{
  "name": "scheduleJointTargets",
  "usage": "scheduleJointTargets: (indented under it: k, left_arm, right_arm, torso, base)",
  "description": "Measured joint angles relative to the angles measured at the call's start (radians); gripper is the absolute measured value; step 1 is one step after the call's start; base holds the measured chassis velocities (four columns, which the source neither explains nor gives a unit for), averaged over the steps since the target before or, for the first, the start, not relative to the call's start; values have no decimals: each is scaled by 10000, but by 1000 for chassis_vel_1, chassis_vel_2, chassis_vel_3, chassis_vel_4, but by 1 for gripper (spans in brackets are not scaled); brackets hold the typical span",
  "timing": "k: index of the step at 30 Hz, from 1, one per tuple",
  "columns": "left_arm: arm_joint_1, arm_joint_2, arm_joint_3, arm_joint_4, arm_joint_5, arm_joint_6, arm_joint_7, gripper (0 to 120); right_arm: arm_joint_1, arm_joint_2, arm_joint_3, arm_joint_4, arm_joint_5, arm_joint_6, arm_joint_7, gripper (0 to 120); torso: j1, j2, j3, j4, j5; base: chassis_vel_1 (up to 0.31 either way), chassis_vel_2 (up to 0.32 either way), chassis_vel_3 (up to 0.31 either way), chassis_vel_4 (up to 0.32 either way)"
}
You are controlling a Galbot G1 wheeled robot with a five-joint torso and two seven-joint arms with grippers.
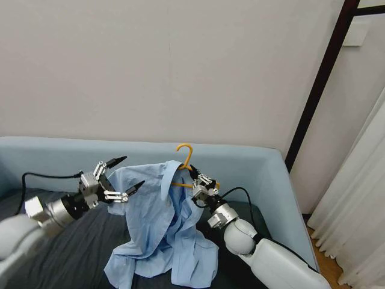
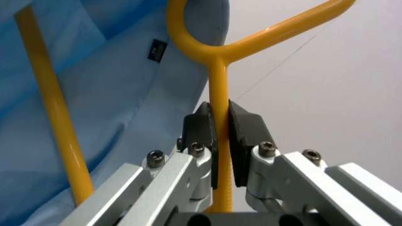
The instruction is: Pick up the clothes from the sofa and hang them on the clothes hanger.
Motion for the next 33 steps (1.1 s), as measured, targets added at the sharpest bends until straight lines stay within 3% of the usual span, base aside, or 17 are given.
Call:
scheduleJointTargets:
  k: [2,3,5,6,8,12,16,20,26,28,33]
  left_arm:
    - [0,0,0,0,0,0,0,100]
    - [-1418,439,975,941,-72,355,1152,100]
    - [-2069,510,1424,1306,-76,510,1556,100]
    - [-3045,540,2210,1760,-80,697,1996,100]
    - [-5133,229,4292,2628,111,948,2721,100]
    - [-6948,-565,5679,3559,703,1175,3355,100]
    - [-7935,-1340,6327,4382,1304,1325,4015,100]
    - [-8406,-1668,6647,4781,1606,1528,4559,97]
    - [-8979,-2160,6771,5500,2651,1821,6100,76]
    - [-9006,-2205,6770,5577,2726,1830,6163,72]
    - [-9033,-2470,6719,5876,2894,1809,6192,50]
  right_arm:
    - [0,0,0,0,0,0,0,4]
    - [14,9,2,-118,-91,129,-68,4]
    - [35,26,1,-164,-112,156,-85,4]
    - [63,66,-1,-234,-141,187,-99,4]
    - [116,165,4,-325,-284,220,-121,4]
    - [140,259,21,-350,-455,220,-132,4]
    - [146,294,21,-413,-561,216,-132,4]
    - [158,322,52,-498,-690,205,-132,4]
    - [180,428,217,-581,-819,144,-112,4]
    - [178,432,244,-582,-820,139,-109,4]
    - [127,368,336,-552,-823,129,-98,4]
  torso:
    - [0,0,0,0,0]
    - [0,0,0,3,3]
    - [0,0,0,4,-1]
    - [0,0,-1,7,4]
    - [0,0,0,4,0]
    - [0,0,0,-3,8]
    - [2,-1,1,-4,3]
    - [1,0,0,2,5]
    - [1,0,0,2,5]
    - [0,-1,-1,3,6]
    - [0,0,0,1,3]
  base:
    - [0,0,0,0]
    - [0,0,0,0]
    - [0,0,0,0]
    - [0,0,0,0]
    - [0,0,0,0]
    - [0,0,0,0]
    - [0,0,0,0]
    - [0,0,0,0]
    - [0,0,0,0]
    - [0,0,0,0]
    - [0,0,0,0]
